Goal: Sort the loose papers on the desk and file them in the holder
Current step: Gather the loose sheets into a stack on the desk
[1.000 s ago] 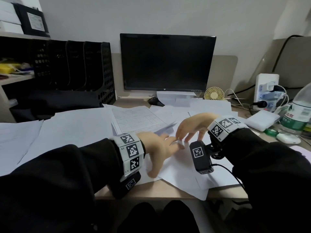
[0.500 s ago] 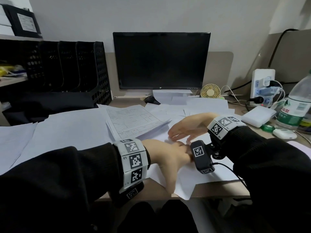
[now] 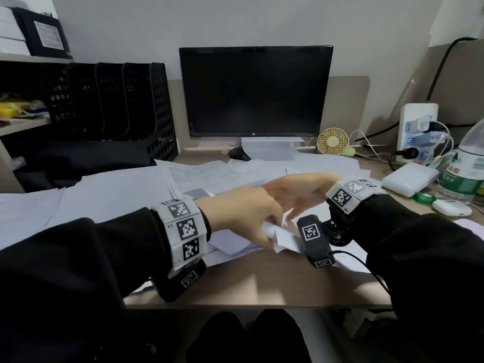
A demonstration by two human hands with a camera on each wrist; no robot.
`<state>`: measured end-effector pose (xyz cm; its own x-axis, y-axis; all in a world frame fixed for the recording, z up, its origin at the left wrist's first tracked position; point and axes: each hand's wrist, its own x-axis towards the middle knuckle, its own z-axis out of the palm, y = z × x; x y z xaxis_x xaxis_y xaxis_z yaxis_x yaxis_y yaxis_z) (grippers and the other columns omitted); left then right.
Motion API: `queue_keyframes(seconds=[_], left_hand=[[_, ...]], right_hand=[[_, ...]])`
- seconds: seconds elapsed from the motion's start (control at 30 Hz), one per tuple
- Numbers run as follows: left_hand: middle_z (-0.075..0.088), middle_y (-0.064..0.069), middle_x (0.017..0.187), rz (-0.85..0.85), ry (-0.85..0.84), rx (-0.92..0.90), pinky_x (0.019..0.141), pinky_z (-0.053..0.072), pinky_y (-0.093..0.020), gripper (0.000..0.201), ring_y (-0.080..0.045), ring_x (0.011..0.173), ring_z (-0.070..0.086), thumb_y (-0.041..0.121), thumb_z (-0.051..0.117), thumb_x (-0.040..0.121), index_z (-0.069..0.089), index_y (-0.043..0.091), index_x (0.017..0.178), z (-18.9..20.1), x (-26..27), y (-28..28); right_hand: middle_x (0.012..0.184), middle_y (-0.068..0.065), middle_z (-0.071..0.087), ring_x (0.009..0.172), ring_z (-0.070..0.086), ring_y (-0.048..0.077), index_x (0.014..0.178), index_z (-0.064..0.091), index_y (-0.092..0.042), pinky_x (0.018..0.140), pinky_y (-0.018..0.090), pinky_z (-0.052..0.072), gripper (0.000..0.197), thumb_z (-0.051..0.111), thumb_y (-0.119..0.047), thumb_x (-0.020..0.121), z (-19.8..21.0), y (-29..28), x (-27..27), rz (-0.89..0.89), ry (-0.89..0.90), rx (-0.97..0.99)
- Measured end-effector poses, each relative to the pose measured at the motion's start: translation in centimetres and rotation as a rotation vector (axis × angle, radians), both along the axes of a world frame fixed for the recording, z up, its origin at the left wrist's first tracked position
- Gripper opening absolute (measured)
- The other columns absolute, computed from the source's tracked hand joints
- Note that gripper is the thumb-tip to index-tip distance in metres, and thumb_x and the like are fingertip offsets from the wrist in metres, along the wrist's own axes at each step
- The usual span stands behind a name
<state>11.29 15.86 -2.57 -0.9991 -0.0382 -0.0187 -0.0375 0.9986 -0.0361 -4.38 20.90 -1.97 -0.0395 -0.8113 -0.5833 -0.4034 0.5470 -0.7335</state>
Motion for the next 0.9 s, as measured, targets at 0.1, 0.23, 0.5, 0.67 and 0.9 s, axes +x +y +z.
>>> queue_keyframes(seconds=[0.1,0.23,0.5,0.67,0.9], left_hand=[[0.069,0.014,0.093,0.011,0.078,-0.001,0.068,0.043,-0.027,0.024,-0.010,0.082,0.056,0.038,0.066,0.081,0.070,0.030,0.103,0.8,-0.3,-0.6],[0.063,0.008,0.083,-0.004,0.226,-0.122,0.054,0.029,-0.024,0.019,-0.013,0.076,0.048,0.022,0.055,0.087,0.070,0.030,0.098,1.9,-1.1,-0.9],[0.065,-0.002,0.090,0.186,0.496,-0.110,0.065,0.036,-0.032,0.017,-0.031,0.089,0.060,0.035,0.054,0.090,0.062,0.025,0.100,4.7,-2.9,-3.1],[0.068,-0.001,0.092,0.369,0.789,0.046,0.072,0.044,-0.035,0.016,-0.031,0.088,0.061,0.029,0.052,0.088,0.060,0.027,0.101,8.9,-2.2,-6.3],[0.062,0.005,0.084,0.397,0.965,0.249,0.072,0.045,-0.035,0.016,-0.020,0.082,0.057,0.031,0.057,0.087,0.058,0.020,0.099,11.9,0.2,-8.7]], right_hand=[[0.119,0.008,0.063,0.092,0.062,0.015,0.129,0.053,-0.004,0.074,0.031,0.044,0.058,0.027,-0.047,0.100,1.1,0.8,-0.5,-0.027,0.051,0.006],[0.119,0.007,0.061,0.083,0.062,0.011,0.136,0.049,-0.005,0.082,0.034,0.043,0.066,0.023,-0.052,0.099,2.9,1.9,-1.0,-0.034,0.116,-0.009],[0.118,-0.001,0.068,0.100,0.064,0.017,0.122,0.060,-0.029,0.092,0.038,0.047,0.057,0.029,-0.066,0.092,6.5,4.9,-1.3,-0.196,0.156,-0.267],[0.107,-0.015,0.069,0.100,0.062,0.007,0.104,0.061,-0.046,0.087,0.028,0.043,0.040,0.039,-0.072,0.084,8.0,7.0,-0.1,-0.261,0.295,-0.410],[0.097,0.008,0.074,0.088,0.071,0.024,0.099,0.068,-0.009,0.087,0.046,0.056,0.032,0.077,-0.029,0.075,8.0,5.2,0.5,-0.346,0.588,-0.730]])
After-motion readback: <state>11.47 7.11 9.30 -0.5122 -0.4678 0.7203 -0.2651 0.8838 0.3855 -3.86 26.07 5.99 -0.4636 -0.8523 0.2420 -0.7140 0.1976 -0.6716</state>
